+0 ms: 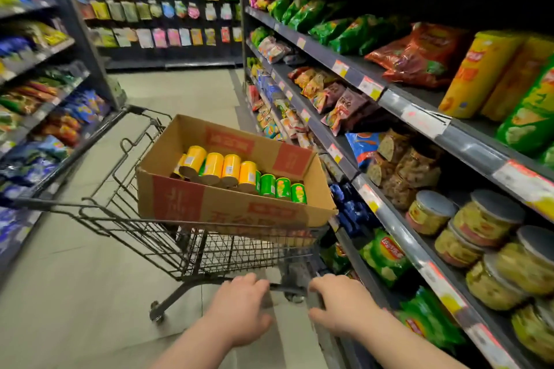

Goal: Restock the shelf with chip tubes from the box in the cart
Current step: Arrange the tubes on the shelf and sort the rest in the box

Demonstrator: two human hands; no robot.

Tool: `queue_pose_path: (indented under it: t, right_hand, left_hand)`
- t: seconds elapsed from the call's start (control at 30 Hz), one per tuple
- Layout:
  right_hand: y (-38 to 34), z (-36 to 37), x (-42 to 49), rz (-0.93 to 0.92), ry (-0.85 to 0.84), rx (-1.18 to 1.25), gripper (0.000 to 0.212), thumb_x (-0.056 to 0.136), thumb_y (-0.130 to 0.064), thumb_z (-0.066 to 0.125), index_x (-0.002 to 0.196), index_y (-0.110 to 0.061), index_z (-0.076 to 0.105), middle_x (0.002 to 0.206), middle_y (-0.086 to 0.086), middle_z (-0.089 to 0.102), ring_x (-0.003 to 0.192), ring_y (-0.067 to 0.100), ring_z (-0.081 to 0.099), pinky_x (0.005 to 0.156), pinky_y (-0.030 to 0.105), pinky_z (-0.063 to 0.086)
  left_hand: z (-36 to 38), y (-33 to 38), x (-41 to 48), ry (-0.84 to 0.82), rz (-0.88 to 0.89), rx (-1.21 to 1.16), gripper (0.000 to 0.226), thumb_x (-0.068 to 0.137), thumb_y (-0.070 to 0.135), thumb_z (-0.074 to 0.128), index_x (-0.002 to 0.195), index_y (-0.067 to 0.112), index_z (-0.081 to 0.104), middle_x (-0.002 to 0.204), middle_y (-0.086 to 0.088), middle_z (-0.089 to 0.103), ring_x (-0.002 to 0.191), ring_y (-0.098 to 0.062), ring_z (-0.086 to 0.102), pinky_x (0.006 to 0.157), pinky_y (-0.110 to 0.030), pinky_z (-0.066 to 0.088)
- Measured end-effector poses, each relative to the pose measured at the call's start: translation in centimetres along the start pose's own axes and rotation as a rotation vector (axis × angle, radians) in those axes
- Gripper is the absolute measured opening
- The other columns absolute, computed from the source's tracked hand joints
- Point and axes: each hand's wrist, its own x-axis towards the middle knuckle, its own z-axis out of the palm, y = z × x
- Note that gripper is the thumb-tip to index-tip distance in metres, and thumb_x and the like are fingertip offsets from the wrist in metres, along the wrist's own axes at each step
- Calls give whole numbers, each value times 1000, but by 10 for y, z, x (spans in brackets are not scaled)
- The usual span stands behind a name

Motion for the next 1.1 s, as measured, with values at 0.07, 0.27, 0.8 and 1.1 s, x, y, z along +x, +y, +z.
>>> queue_pose_path:
  t: [0.07, 0.27, 0.8, 1.1]
  right_hand:
    - [8, -13, 20, -11, -17, 0, 38, 86, -42, 51, 121, -28, 53, 123, 1, 56, 115, 26, 51, 95, 37, 42]
    - [6, -34, 73, -76, -23, -8, 48, 88, -47, 52, 132, -27, 48, 134, -1, 52, 122, 24, 49, 101, 39, 42]
    - [-63, -92, 203, 2, 2, 28, 50, 88, -44, 51, 135, -29, 45, 137, -1, 50, 126, 23, 46, 101, 33, 39]
    - [-112, -103, 256, 112, 7, 120, 41, 88, -45, 52, 125, -28, 49, 126, -1, 54, 118, 23, 50, 96, 34, 39]
  left_hand:
    - [-7, -2, 18, 5, -16, -7, 50, 88, 46, 47, 131, 22, 42, 131, -2, 44, 124, -23, 42, 104, -36, 34]
    - [-11, -25, 47, 16, -107, -59, 55, 86, 51, 47, 133, 23, 42, 131, -1, 46, 125, -23, 43, 103, -35, 37]
    - [-77, -161, 149, 96, -14, -91, 52, 87, 47, 50, 132, 21, 44, 133, -2, 47, 124, -24, 43, 104, -37, 37]
    - [-91, -243, 199, 90, 69, -108, 56, 89, 51, 50, 138, 25, 40, 135, 4, 47, 124, -17, 44, 104, -35, 39]
